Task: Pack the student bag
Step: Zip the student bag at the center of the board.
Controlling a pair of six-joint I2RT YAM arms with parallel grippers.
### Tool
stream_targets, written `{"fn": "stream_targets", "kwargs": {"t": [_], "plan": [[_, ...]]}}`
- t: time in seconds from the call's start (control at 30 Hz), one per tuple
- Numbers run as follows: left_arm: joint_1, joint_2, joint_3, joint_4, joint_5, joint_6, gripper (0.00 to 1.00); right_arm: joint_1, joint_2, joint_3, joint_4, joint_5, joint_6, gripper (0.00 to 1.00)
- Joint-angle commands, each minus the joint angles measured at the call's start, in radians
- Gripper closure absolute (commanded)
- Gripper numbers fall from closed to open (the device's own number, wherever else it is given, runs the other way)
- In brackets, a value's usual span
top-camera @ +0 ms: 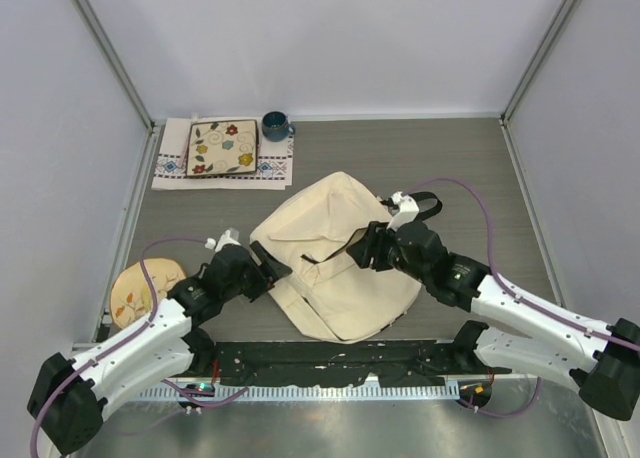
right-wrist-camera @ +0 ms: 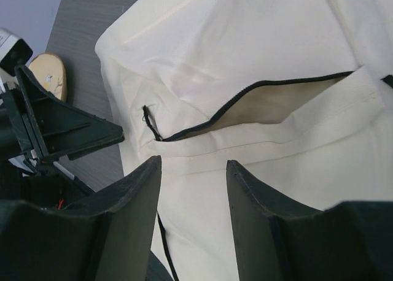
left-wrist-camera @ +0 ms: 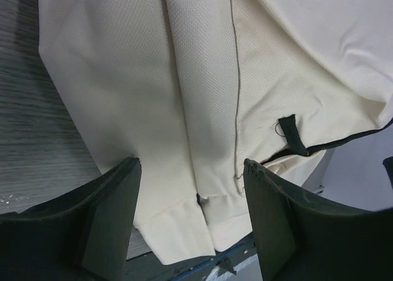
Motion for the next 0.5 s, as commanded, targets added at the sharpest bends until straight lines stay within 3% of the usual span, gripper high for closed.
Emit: {"fn": "stream_targets", "kwargs": {"t": [0.0, 0.3, 0.47], "plan": [[-0.005, 0.013, 0.006, 0.149, -0.032, -0.078, 0.3, 0.016, 0.035, 0.072, 0.06, -0.039, -0.074, 0.48], [-0.021, 0.144, 0.02, 0.282, -0.084, -0.115, 0.3, 0.048, 0.11, 0.112, 0.065, -0.077, -0.107, 0.49], [-0.021, 0.216, 0.018, 0.34, -0.096, -0.103, 0.49, 0.088, 0.164, 0.152, 0.043, -0.093, -0.166, 0.49]]}}
